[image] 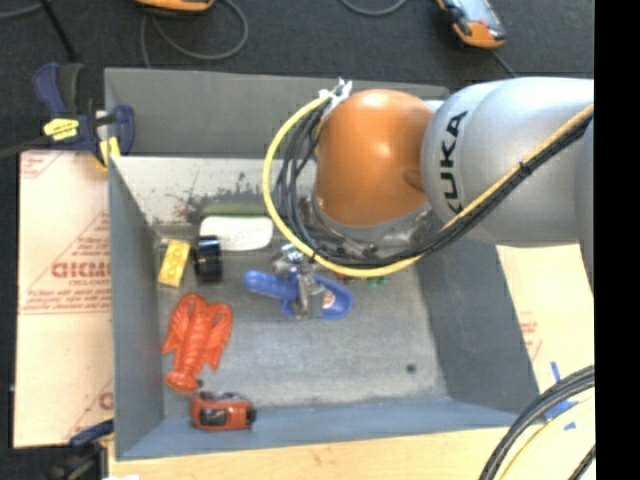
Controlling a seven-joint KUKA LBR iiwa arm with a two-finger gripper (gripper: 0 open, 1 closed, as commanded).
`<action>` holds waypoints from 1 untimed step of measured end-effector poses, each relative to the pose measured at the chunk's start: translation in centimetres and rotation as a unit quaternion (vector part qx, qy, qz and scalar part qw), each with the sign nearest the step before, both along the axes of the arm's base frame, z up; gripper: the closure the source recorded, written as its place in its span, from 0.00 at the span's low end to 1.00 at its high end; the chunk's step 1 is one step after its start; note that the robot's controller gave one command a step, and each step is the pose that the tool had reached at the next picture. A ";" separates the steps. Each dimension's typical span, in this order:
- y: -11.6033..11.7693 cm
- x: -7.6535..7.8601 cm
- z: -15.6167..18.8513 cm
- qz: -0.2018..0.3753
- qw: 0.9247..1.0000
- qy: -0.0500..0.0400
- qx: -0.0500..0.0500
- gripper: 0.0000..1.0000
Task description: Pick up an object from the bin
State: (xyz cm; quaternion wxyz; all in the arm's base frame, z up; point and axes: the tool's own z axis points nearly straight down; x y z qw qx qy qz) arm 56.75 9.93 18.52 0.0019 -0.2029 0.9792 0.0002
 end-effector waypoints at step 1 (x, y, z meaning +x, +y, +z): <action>0.0 0.0 0.0 -0.001 1.000 0.000 0.000 1.00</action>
Offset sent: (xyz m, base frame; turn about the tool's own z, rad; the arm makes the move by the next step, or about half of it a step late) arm 0.0185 0.0020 0.0861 -0.0148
